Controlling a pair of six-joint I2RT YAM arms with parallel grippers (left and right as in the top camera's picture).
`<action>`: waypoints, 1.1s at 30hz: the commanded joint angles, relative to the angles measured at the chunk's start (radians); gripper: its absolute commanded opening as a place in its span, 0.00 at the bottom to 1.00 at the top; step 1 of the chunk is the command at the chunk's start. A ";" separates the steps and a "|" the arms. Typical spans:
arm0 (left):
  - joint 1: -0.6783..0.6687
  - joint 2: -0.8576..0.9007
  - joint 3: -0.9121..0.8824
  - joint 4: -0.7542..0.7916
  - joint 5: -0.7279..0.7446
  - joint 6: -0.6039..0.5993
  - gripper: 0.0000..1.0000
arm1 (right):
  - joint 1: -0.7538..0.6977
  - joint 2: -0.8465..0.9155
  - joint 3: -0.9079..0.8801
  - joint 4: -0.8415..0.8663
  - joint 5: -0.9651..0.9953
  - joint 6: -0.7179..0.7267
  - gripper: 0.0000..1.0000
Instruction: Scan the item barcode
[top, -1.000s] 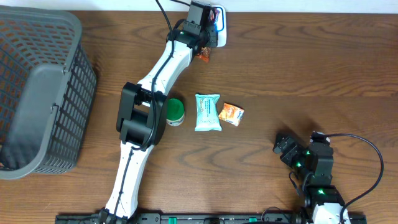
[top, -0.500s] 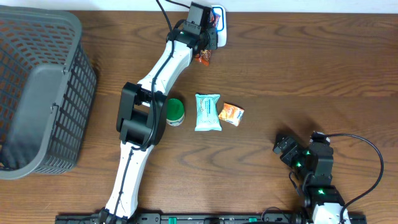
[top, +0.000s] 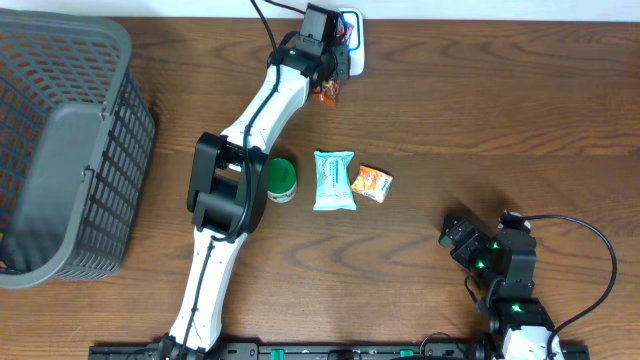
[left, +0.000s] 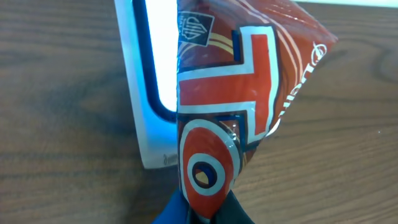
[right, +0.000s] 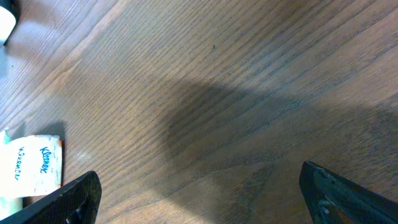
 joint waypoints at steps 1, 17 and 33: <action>-0.001 0.001 0.078 -0.056 0.013 -0.021 0.07 | 0.010 0.035 -0.072 -0.068 0.027 0.019 0.99; -0.012 -0.016 0.358 -0.570 0.383 0.007 0.07 | 0.009 -0.003 0.130 -0.223 -0.086 -0.014 0.99; -0.349 -0.014 0.295 -0.487 0.306 0.063 0.11 | -0.068 -0.166 1.010 -1.234 0.214 -0.116 0.99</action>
